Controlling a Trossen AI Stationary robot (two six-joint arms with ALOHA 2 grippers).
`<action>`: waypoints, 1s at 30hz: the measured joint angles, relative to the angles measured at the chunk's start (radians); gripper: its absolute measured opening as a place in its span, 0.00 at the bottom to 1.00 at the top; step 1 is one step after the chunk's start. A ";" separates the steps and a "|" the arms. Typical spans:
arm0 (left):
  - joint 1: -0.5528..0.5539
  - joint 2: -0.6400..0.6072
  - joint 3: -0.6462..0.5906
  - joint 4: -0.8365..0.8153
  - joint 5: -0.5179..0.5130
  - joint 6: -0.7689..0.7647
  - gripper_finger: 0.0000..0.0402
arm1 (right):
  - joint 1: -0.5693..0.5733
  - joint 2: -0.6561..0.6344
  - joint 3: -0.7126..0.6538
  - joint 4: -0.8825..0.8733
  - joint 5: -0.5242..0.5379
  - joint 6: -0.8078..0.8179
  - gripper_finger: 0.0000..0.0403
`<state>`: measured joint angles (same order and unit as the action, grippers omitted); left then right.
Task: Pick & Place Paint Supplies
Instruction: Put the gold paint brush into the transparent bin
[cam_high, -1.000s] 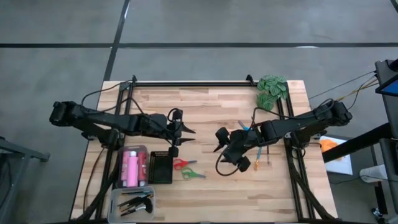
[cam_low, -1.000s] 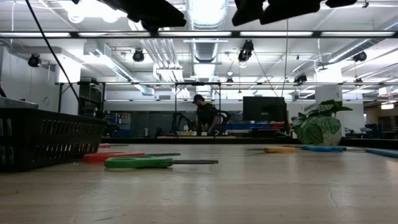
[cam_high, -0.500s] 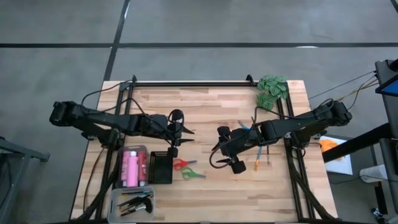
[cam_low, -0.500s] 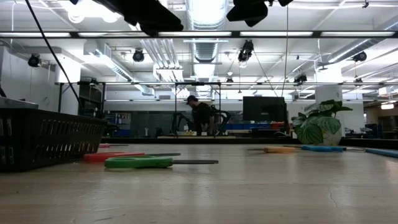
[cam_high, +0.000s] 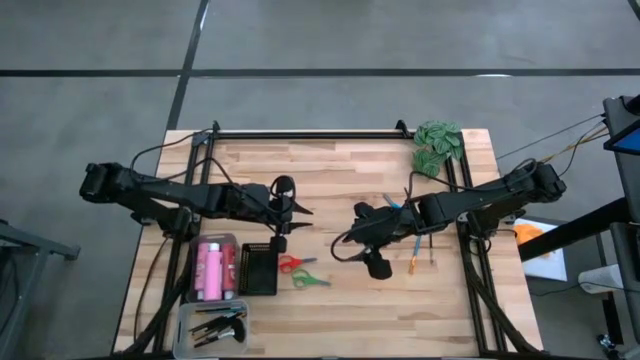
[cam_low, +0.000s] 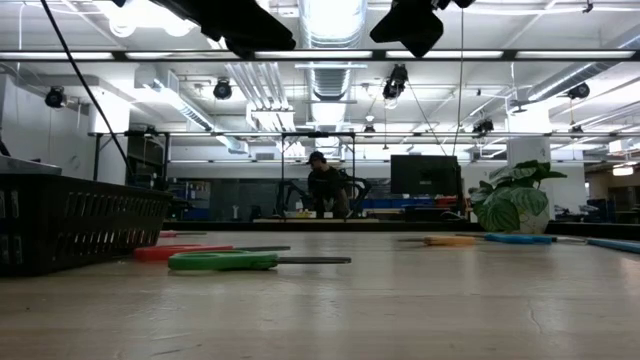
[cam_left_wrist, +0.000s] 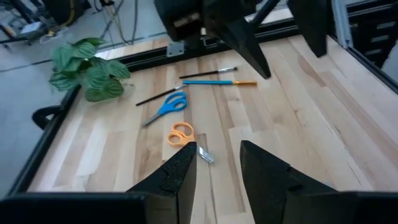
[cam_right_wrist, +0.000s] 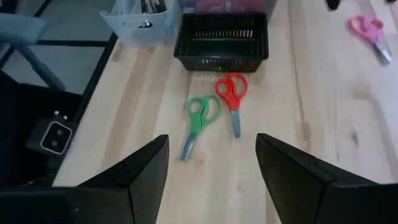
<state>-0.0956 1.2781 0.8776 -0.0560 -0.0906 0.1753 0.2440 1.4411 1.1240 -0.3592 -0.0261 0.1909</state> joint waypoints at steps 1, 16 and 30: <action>0.000 0.000 0.000 0.005 -0.013 0.000 0.31 | 0.000 0.000 0.000 0.000 0.000 0.015 0.59; 0.000 0.001 0.000 0.010 -0.127 -0.075 0.32 | 0.000 0.000 0.000 0.000 0.001 -0.034 0.59; -0.001 0.001 0.000 0.015 -0.128 -0.074 0.58 | 0.000 0.000 0.000 0.000 0.001 -0.034 0.59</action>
<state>-0.0963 1.2789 0.8776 -0.0415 -0.2187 0.1009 0.2440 1.4414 1.1236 -0.3588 -0.0250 0.1574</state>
